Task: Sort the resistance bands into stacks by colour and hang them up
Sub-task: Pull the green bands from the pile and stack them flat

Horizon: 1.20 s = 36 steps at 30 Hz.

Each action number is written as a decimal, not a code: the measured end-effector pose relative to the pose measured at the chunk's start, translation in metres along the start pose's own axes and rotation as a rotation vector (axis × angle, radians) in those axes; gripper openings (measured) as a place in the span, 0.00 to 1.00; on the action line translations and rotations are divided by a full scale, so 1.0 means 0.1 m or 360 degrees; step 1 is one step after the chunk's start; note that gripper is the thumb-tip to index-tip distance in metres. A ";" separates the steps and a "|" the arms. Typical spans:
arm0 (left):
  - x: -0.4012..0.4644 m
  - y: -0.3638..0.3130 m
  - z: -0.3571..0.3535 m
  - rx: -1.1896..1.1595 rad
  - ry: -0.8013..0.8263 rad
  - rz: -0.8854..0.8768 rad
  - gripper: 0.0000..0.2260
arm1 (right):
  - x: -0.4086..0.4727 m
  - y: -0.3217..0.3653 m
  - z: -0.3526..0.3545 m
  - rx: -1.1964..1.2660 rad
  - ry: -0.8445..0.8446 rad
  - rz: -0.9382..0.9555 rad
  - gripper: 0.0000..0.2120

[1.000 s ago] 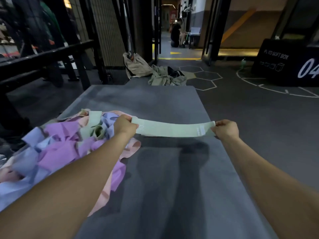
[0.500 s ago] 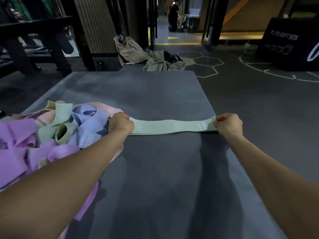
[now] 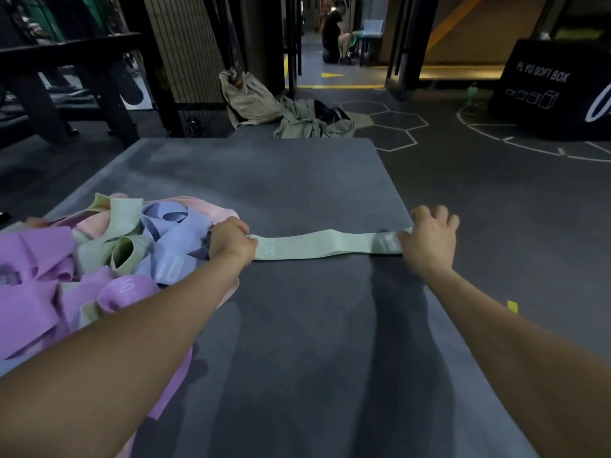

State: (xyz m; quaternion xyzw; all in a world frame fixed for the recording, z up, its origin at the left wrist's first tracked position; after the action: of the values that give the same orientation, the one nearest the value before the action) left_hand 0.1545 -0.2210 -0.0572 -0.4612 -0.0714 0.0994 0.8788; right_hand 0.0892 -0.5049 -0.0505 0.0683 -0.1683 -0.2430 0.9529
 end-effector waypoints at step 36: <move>-0.68 0.19 1.08 0.0171 0.0197 -0.0587 0.13 | -1.17 1.74 0.39 0.0461 0.0565 0.0932 0.13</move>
State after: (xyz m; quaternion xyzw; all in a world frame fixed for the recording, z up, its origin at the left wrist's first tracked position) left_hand 0.0636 -0.1411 -0.0144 -0.3980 -0.0952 -0.0881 0.9082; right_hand 0.0551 -0.2981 -0.0107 0.1926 -0.0454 0.0819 0.9768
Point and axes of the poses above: each hand's wrist, its own x-axis towards the middle knuckle, its own z-axis out of the back of the hand, y = z × x, the point moved 1 cm from there along x, towards the middle knuckle, and after that the axes turned 13 degrees about -x, right-handed, at the moved point
